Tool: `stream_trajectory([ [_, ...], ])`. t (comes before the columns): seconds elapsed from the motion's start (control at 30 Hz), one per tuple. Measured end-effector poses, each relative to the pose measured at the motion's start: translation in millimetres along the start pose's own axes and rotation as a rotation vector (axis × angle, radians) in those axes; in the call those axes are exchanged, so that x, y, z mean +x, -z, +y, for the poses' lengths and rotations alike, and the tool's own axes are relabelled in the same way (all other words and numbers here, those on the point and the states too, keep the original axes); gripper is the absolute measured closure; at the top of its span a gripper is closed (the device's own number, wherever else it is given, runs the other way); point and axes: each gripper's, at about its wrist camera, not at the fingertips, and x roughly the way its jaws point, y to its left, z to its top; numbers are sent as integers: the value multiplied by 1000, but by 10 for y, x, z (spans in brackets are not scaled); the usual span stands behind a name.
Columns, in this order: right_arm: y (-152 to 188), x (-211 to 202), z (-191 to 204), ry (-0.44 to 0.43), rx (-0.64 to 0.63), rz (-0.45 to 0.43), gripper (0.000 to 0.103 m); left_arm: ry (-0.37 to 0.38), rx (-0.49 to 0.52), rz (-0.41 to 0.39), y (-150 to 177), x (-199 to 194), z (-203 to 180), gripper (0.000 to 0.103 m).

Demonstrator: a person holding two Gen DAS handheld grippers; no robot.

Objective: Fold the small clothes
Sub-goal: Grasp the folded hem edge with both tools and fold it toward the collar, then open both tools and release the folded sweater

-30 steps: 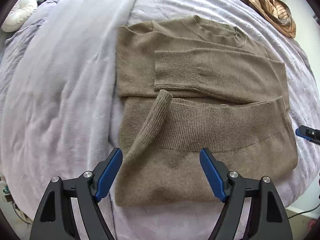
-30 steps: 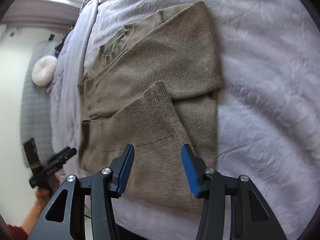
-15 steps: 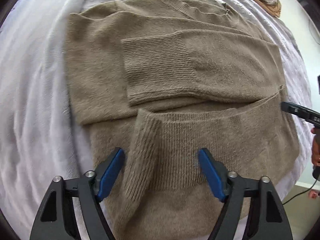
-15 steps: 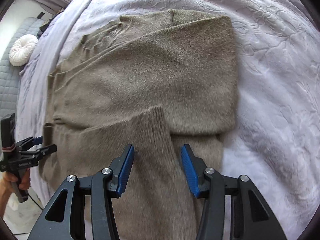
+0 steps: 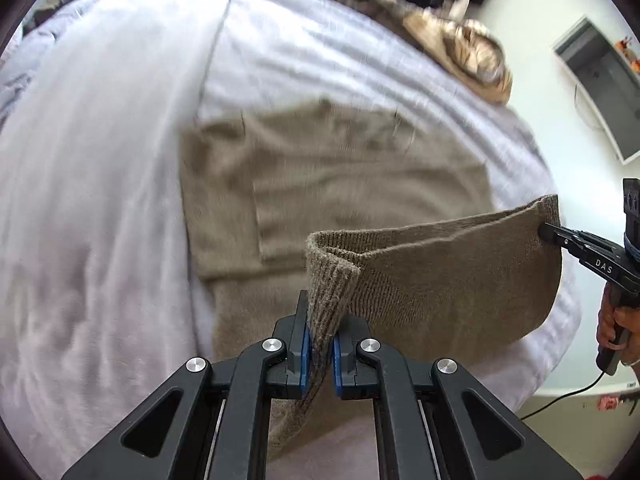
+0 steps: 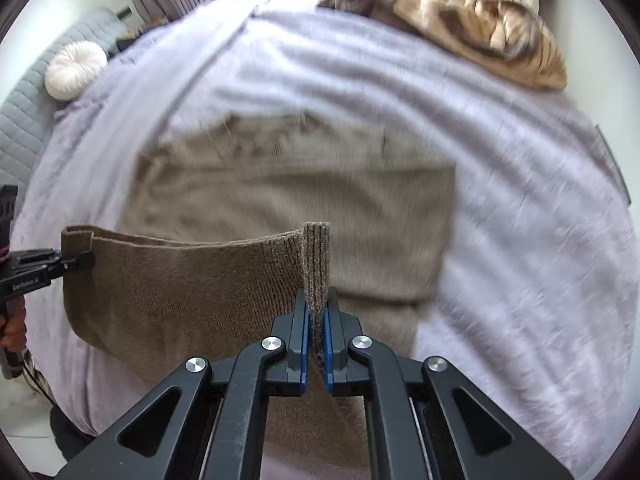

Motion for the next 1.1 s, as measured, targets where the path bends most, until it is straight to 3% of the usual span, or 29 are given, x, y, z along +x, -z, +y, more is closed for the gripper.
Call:
stream_trajectory([
  [0.13,-384,-236,0,3,-13,-91,97,-14,25,-107,-442,-170,-32,93],
  [0.27,-850,-132,-19,28,-56,-149,97,-44,44,-166,-920,45,55,93],
  [0.37,-1234,267,-150,19,-26,-141,97,-76,31,-152,-1227,413,226,93],
  [0.47,-1388,701,-274,18,-2,-94,97,-106,-1,-96,-1419,894,389,93],
  [0.6,-1442,1387,-474,35,46,-9,97,-150,-23,-37,-1423,1416,550,93],
  [0.7,-1411,1651,-554,37,71,18,97,-197,-65,-22,-1387,1613,696,93],
  [0.77,-1385,1760,-608,28,87,30,97,-190,-108,-19,-1377,1607,814,75],
  [0.8,-1381,1776,-646,27,105,35,96,-232,-123,-32,-1372,1552,861,57],
  [0.83,-1379,1760,-689,27,127,33,96,-272,-126,-54,-1360,1477,887,53],
  [0.87,-1376,1734,-737,27,152,29,96,-303,-129,-74,-1349,1379,926,53],
  [0.93,-1368,1630,-873,73,224,25,79,-302,-145,-74,-1320,1230,977,53],
  [1.0,-1353,1482,-988,130,278,11,74,-298,-150,-85,-1259,1035,971,53],
  [1.1,-1162,1193,-1084,-33,310,-8,72,-220,-121,-46,-1022,845,908,53],
])
